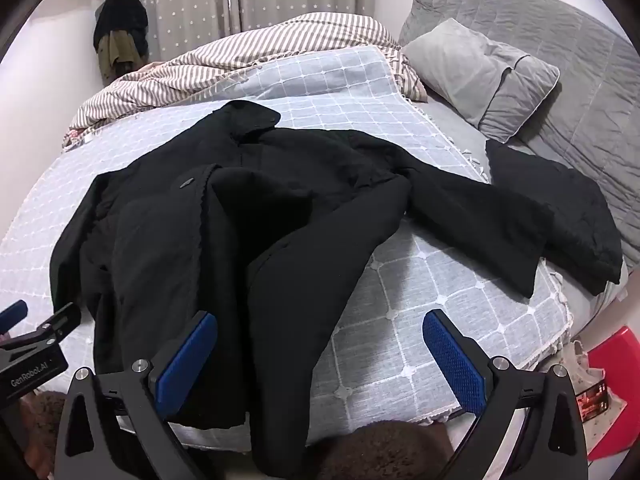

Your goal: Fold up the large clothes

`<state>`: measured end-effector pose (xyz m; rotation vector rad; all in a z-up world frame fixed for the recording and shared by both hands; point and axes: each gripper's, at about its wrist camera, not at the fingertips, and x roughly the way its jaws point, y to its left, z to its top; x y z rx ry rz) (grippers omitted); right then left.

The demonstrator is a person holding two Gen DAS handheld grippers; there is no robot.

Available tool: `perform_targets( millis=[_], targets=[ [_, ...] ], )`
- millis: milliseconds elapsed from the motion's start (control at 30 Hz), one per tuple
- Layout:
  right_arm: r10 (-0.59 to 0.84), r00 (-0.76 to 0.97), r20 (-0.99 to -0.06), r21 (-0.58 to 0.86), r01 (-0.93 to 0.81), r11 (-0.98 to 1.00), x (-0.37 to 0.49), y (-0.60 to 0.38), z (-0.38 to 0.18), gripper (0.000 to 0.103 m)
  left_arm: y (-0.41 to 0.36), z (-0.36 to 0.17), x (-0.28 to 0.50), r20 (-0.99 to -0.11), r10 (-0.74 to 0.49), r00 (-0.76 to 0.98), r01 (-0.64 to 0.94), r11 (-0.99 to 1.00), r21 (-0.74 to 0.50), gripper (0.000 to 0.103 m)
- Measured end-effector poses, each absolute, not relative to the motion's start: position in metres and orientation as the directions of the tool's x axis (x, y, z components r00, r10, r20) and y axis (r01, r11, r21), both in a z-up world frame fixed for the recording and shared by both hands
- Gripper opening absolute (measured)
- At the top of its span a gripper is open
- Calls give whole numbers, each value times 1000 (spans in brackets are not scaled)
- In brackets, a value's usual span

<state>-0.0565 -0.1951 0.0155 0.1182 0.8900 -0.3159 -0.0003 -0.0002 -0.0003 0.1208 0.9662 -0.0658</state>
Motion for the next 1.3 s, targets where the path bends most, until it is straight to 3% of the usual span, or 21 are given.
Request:
perform_targets(
  millis=[1300],
  targets=[
    [-242,591,-770,-63,306,950,-53,-186,20,103,1,1,1,-836,-55,546,139,990,26,103]
  ],
)
